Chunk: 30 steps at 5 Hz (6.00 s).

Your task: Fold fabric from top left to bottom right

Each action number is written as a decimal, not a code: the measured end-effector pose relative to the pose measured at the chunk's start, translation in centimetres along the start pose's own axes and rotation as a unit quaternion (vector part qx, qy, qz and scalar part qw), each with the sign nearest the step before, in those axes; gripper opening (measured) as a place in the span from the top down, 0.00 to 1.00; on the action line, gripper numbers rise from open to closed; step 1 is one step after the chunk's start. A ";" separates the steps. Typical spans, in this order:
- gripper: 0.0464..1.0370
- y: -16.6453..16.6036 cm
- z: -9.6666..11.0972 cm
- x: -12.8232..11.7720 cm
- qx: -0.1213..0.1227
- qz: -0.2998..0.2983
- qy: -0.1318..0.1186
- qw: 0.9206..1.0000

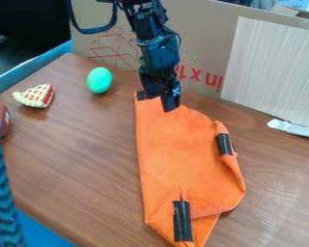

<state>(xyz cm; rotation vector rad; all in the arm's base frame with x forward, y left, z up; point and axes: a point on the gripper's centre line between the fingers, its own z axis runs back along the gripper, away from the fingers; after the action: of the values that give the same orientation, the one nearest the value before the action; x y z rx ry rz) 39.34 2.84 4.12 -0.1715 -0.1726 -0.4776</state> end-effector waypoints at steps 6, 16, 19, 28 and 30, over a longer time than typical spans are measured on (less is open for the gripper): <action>0.04 4.3 -1.3 1.4 0.053 0.001 -0.035 0.998; 0.66 6.9 -2.8 1.5 0.115 0.030 0.003 0.993; 0.98 7.4 -3.0 1.4 0.122 0.039 0.014 0.992; 0.85 7.3 -3.6 1.3 0.103 0.063 0.056 0.991; 0.99 -1.7 0.4 3.2 0.192 0.060 -0.019 0.979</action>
<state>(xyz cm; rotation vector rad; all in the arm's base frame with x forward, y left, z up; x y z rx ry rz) 41.30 0.04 5.37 0.1875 -0.2866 -0.3130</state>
